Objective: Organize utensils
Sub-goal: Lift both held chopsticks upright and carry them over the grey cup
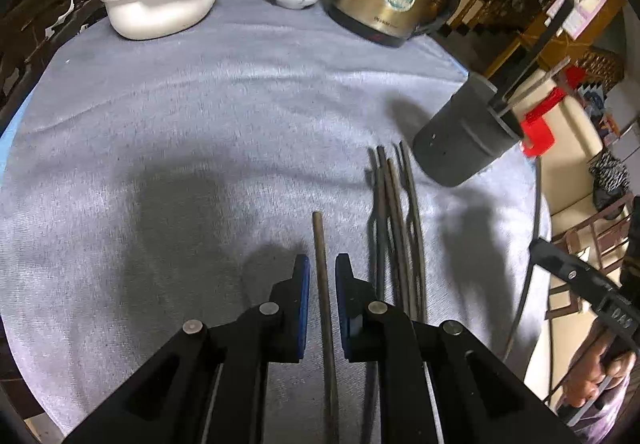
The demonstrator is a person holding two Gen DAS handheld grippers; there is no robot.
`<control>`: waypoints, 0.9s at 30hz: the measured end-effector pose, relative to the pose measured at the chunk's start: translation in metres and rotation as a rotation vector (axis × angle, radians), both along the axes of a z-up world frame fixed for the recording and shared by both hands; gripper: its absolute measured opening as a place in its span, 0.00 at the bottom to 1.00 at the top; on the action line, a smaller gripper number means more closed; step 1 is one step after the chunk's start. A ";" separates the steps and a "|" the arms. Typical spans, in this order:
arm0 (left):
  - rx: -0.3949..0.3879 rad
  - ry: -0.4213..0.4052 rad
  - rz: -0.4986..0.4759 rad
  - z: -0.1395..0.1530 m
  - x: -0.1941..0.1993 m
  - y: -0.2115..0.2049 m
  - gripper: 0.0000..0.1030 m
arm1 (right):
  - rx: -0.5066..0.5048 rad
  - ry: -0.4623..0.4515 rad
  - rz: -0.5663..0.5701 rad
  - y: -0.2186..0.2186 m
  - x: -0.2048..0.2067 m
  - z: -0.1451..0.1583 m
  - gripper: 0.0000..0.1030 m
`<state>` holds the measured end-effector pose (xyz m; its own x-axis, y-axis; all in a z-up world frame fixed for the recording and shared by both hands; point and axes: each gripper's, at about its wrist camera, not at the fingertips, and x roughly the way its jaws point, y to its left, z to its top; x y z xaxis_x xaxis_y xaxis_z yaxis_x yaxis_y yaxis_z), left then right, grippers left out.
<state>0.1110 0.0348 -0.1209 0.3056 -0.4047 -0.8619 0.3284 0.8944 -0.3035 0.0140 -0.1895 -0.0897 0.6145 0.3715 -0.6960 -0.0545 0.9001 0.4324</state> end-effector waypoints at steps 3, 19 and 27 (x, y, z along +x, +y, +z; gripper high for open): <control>0.051 0.026 -0.013 -0.010 0.003 -0.012 0.23 | 0.013 0.009 -0.006 -0.002 0.002 -0.003 0.06; 0.054 -0.057 0.015 0.016 -0.003 -0.013 0.04 | 0.016 -0.130 -0.034 -0.010 -0.011 0.036 0.06; -0.070 -0.309 0.033 0.127 -0.041 -0.004 0.04 | 0.022 -0.281 -0.128 -0.022 -0.022 0.078 0.06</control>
